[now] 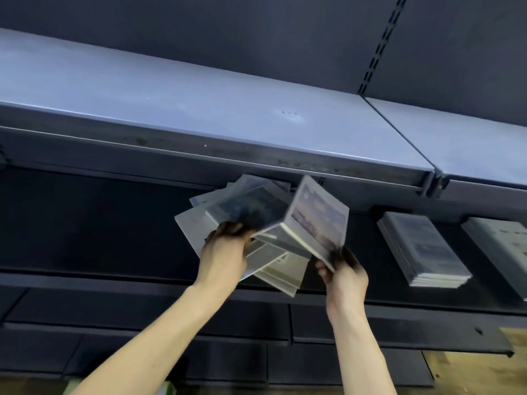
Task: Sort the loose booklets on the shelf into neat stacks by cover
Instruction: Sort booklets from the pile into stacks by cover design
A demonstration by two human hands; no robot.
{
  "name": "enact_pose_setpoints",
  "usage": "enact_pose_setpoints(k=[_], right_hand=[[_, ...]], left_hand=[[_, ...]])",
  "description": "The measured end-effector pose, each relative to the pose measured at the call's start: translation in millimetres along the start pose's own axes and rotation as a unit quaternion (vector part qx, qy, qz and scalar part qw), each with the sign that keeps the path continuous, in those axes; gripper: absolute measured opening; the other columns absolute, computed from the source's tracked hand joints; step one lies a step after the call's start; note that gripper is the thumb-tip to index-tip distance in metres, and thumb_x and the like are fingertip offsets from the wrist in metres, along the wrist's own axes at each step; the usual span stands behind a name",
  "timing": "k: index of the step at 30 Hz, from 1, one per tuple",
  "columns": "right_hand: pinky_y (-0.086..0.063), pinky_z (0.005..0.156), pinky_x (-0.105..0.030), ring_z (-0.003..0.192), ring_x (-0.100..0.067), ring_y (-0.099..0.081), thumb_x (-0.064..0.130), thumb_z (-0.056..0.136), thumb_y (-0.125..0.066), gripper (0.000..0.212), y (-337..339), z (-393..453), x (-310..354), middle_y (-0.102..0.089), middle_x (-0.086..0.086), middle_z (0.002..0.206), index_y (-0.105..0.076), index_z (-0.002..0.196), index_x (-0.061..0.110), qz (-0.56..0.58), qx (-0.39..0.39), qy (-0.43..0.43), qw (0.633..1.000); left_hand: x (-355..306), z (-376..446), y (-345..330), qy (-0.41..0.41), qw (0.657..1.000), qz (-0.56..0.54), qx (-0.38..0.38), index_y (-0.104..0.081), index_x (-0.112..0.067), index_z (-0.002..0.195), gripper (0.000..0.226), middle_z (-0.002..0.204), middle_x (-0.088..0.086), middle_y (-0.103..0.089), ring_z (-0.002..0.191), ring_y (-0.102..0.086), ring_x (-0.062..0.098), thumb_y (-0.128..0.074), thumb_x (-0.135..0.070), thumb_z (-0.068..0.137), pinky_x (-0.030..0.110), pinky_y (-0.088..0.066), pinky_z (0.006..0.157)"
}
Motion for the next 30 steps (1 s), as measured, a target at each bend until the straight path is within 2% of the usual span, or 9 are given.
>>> enact_pose_setpoints(k=[5, 8, 11, 13, 15, 19, 23, 27, 30], right_hand=[[-0.043, 0.048, -0.025, 0.055, -0.018, -0.055, -0.003, 0.098, -0.044, 0.033, 3.5, 12.2, 21.4, -0.067, -0.004, 0.074, -0.066, 0.106, 0.021, -0.077, 0.01, 0.031, 0.997], [-0.042, 0.047, -0.024, 0.055, -0.019, -0.057, -0.005, 0.097, -0.037, 0.041, 1.3, 19.5, 22.7, -0.069, -0.001, 0.08, -0.065, 0.104, 0.024, -0.177, 0.022, 0.022, 0.984], [-0.042, 0.044, -0.021, 0.055, -0.02, -0.059, -0.004, 0.097, -0.033, 0.036, -4.7, 23.3, 15.6, -0.066, -0.004, 0.079, -0.062, 0.105, 0.016, -0.248, 0.044, 0.009, 0.968], [-0.041, 0.043, -0.018, 0.058, -0.021, -0.06, -0.004, 0.097, -0.034, 0.036, -6.4, 24.5, 16.7, -0.066, -0.005, 0.082, -0.062, 0.106, 0.016, -0.267, 0.054, 0.013, 0.962], [-0.042, 0.044, -0.017, 0.062, -0.019, -0.06, -0.001, 0.097, -0.038, 0.031, -7.6, 26.3, 24.0, -0.065, -0.005, 0.081, -0.063, 0.102, 0.017, -0.291, 0.063, 0.034, 0.954], [-0.043, 0.071, -0.026, 0.085, -0.017, -0.058, 0.004, 0.097, -0.046, 0.025, -8.4, 34.6, 45.1, -0.061, 0.007, 0.09, -0.06, 0.11, 0.019, -0.323, 0.034, 0.103, 0.94], [-0.046, 0.086, -0.031, 0.106, -0.022, -0.062, 0.004, 0.097, -0.046, 0.035, 4.7, 44.0, 51.6, -0.066, 0.0, 0.111, -0.061, 0.126, 0.018, -0.32, -0.035, 0.139, 0.937], [-0.051, 0.098, -0.045, 0.11, -0.026, -0.063, -0.001, 0.095, -0.044, 0.044, 17.2, 55.9, 48.0, -0.067, -0.006, 0.119, -0.059, 0.131, 0.019, -0.306, -0.047, 0.114, 0.944], [-0.052, 0.097, -0.049, 0.108, -0.028, -0.063, -0.003, 0.094, -0.045, 0.045, 25.6, 64.2, 49.0, -0.068, -0.007, 0.115, -0.06, 0.13, 0.019, -0.307, -0.049, 0.104, 0.945]], left_hand=[[-12.4, -9.3, -11.0, -0.073, 0.994, -0.08, 0.016, -0.073, -0.02, 0.108, 0.066, 0.111, -0.004, -0.067, 0.103, -0.063, 0.024, -0.067, 0.021, 0.058, 0.033, -0.059, 0.071], [15.6, 0.3, -17.9, -0.041, 0.998, -0.044, 0.031, -0.074, -0.017, 0.099, 0.05, 0.106, 0.001, -0.068, 0.096, -0.066, 0.025, -0.069, 0.017, 0.062, 0.031, -0.056, 0.067], [39.7, 20.4, -19.0, 0.017, 0.998, 0.005, 0.06, -0.071, -0.016, 0.09, 0.028, 0.103, 0.003, -0.065, 0.098, -0.062, 0.028, -0.06, 0.006, 0.076, 0.029, -0.046, 0.066], [39.1, 27.1, -14.7, 0.043, 0.997, 0.037, 0.059, -0.072, -0.017, 0.093, 0.02, 0.112, 0.003, -0.065, 0.108, -0.057, 0.029, -0.065, -0.004, 0.08, 0.032, -0.045, 0.077], [15.5, 21.7, -10.5, 0.019, 0.998, 0.051, 0.031, -0.075, -0.018, 0.099, 0.028, 0.117, 0.005, -0.066, 0.114, -0.057, 0.035, -0.075, -0.007, 0.073, 0.043, -0.05, 0.09], [-47.9, -2.7, -35.0, -0.066, 0.996, 0.007, 0.066, -0.069, -0.023, 0.114, 0.038, 0.124, 0.001, -0.064, 0.116, -0.058, 0.027, -0.077, -0.023, 0.076, 0.04, -0.05, 0.093], [-62.1, 1.9, -56.9, -0.047, 0.992, 0.046, 0.111, -0.063, -0.024, 0.123, 0.069, 0.126, 0.001, -0.062, 0.11, -0.061, 0.028, -0.088, -0.028, 0.059, 0.04, -0.051, 0.087], [-73.5, 8.6, -48.3, -0.072, 0.995, -0.01, 0.072, -0.073, -0.026, 0.111, 0.054, 0.122, -0.002, -0.067, 0.113, -0.063, 0.026, -0.086, -0.007, 0.063, 0.04, -0.051, 0.093], [-56.8, 3.0, -46.8, -0.096, 0.986, -0.081, 0.113, -0.068, -0.025, 0.123, 0.043, 0.136, -0.005, -0.059, 0.131, -0.049, 0.019, -0.07, -0.005, 0.085, 0.035, -0.036, 0.113]])
Point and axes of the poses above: each hand's wrist, its own z-axis towards the middle knuckle, its own y-axis out of the back of the hand, x = y × z, the point moved 9 cm from there along z, towards the middle knuckle
